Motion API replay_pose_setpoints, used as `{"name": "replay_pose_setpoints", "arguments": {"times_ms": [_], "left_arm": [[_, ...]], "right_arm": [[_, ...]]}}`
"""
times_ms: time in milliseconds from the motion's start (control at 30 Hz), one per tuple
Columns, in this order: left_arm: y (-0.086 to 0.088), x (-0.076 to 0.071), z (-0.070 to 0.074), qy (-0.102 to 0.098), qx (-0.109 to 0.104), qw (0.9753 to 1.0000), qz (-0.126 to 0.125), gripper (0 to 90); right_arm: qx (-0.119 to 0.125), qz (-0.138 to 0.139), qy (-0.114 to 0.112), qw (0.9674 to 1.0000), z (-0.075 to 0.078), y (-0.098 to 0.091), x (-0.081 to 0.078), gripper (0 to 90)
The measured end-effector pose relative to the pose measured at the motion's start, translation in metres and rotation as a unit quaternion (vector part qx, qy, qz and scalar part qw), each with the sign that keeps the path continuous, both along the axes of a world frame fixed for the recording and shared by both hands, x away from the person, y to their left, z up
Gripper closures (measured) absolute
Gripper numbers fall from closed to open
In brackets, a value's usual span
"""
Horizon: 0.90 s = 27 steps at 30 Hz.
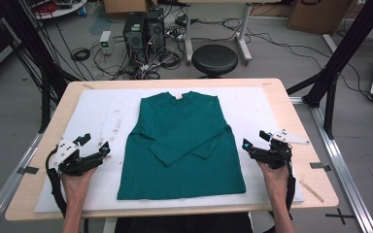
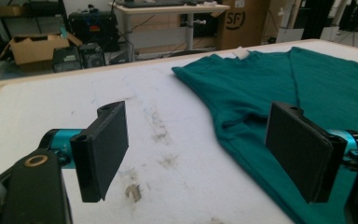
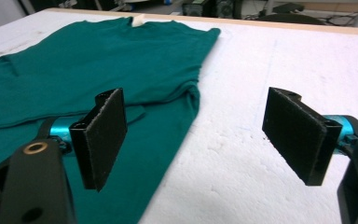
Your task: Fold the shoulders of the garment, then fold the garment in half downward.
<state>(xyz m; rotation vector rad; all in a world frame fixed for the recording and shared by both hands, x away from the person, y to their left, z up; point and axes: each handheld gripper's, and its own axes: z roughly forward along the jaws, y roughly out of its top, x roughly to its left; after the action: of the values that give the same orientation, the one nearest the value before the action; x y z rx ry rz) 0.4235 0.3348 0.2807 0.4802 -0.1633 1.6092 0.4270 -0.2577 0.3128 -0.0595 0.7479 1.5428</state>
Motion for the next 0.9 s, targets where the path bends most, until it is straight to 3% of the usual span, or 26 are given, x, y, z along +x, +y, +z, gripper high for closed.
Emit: {"name": "replay_pose_setpoints", "arguments": {"times_ms": [267,700,900], "left_arm": [[-0.010,-0.016,-0.014,0.022,0.011,0.9997,0.006,23.1],[-0.013,-0.025,-0.017,0.043,0.007,0.9990,0.013,23.0],[-0.019,-0.026,-0.019,0.060,0.011,0.9978,0.028,23.2]], "right_arm": [[0.004,0.001,0.007,1.0000,0.001,-0.005,0.004,22.0],[0.011,0.006,0.020,0.9997,0.000,-0.011,0.005,22.1],[-0.002,-0.017,0.022,0.9996,-0.003,-0.006,0.001,22.1]]}}
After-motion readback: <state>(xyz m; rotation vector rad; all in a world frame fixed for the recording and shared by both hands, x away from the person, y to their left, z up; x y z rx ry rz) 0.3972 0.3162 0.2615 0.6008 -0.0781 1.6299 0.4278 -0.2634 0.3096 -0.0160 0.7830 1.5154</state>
